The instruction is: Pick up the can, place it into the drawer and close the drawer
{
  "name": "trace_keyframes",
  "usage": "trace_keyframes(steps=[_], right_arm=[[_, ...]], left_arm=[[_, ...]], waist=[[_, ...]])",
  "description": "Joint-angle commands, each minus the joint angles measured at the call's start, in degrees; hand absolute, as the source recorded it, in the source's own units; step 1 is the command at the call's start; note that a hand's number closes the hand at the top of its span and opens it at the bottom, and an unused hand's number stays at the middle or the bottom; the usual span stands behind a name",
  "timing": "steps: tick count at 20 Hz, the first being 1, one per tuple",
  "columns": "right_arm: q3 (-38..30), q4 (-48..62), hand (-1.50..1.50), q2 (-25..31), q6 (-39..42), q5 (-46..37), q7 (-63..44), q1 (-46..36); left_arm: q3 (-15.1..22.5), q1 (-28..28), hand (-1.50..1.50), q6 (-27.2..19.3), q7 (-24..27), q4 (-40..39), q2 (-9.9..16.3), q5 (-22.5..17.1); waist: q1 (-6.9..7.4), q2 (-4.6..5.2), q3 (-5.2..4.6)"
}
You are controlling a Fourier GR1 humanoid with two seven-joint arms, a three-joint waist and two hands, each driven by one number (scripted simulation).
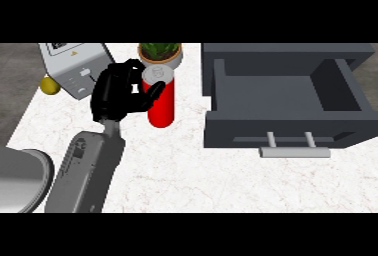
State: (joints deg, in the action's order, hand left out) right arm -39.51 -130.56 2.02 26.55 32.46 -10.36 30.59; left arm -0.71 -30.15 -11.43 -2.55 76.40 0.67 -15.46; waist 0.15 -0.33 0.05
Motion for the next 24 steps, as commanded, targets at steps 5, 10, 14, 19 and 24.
trace_keyframes(steps=[5, 10, 14, 19, 24], right_arm=[[-0.9, -0.6, -1.50, -0.5, -0.2, 0.7, -2.4, -2.7], [-0.2, -0.9, -1.50, -0.2, -0.7, 0.9, -4.0, -3.5], [4.8, -0.6, -1.50, -2.0, -2.3, -5.5, -3.1, -5.4], [5.0, -2.1, -1.50, -2.0, -2.8, -4.2, -2.4, -4.4], [0.3, 0.2, -1.50, 2.0, -2.2, 0.0, -4.6, -5.9]], left_arm=[[5.2, -7.3, 1.50, -9.9, -8.2, 5.5, -0.6, 3.5], [3.3, -18.5, 1.50, -12.4, -10.1, -4.6, -0.7, 3.6], [4.9, -21.5, 1.50, -13.6, -5.6, -10.0, -0.7, 1.2], [7.8, -31.7, 1.50, -20.3, -7.8, -15.4, -0.7, -1.4], [8.6, -34.6, 1.50, -19.9, -0.7, -25.1, -0.7, -5.7]], waist=[[-0.61, 0.22, -0.04], [-1.04, 0.33, -0.04], [-1.04, 0.44, -0.04], [-1.69, 0.46, -0.03], [-2.08, 0.63, -0.03]])
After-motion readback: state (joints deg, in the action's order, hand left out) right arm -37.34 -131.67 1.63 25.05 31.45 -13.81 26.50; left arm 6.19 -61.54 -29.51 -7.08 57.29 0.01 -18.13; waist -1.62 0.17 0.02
